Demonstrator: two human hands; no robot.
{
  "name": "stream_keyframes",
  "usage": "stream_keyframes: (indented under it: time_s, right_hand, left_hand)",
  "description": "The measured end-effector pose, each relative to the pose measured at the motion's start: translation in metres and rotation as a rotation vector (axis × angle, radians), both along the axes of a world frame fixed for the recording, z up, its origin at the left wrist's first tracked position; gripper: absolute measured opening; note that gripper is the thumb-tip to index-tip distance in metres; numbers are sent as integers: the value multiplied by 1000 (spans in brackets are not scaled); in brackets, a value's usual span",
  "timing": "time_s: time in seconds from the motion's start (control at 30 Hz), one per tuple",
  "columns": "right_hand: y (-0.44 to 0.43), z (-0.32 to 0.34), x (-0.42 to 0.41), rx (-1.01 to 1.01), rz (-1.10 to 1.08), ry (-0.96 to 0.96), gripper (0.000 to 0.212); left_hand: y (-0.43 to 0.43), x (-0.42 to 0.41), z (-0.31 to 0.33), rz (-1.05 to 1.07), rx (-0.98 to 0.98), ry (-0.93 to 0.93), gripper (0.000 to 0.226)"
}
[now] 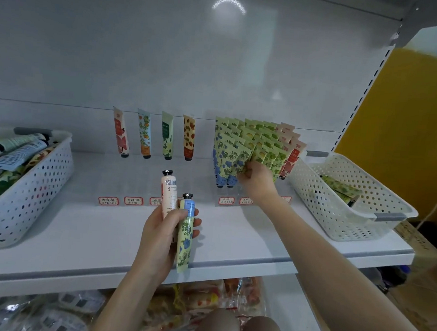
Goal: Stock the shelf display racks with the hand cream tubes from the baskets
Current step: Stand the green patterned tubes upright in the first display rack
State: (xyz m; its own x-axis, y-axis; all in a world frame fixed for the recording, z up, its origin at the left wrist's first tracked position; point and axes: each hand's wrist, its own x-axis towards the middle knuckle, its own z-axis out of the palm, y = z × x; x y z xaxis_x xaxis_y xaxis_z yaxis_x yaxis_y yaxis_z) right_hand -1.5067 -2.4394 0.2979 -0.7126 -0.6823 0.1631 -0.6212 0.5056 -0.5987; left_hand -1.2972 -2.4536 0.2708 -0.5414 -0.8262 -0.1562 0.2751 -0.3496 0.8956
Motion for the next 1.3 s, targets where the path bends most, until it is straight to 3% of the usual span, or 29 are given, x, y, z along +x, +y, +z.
stream_keyframes:
  time_s: [0.07,0.13,0.27,0.5,0.77,0.93,1.0,1.07,1.23,1.3]
  right_hand:
    - [7,4,3,-29,-1,0,32]
    - [16,8,6,-134,-3,-27,11]
    - [40,12,25,-365,62,-145,15]
    - [69,1,68,-209,347,-776,18]
    - [79,-2,66,-333,236,-992,6]
    - [80,-2,61,-690,146,-1295,7]
    - [79,0,58,-736,143,-1272,8]
    - [78,5,52,-737,127,-1127,10]
    - [64,16,28,-538,-17,-385,24]
    - [54,17,25,-464,-11,-197,29]
  left_hand:
    - [-1,-2,4,-2,-7,32,14]
    - [-3,-4,10,-7,7,91,12]
    - [-7,-13,25,7,25,209,10]
    - [-3,-23,33,65,94,316,16]
    - [-3,-17,26,129,-16,230,10]
    - [1,-21,14,69,-144,98,6]
    - [0,-22,9,49,-176,39,6]
    - [-1,-20,4,51,-189,-11,10]
    - [-7,-5,-10,84,-273,-159,14]
    - [-8,0,-16,81,-328,-234,19]
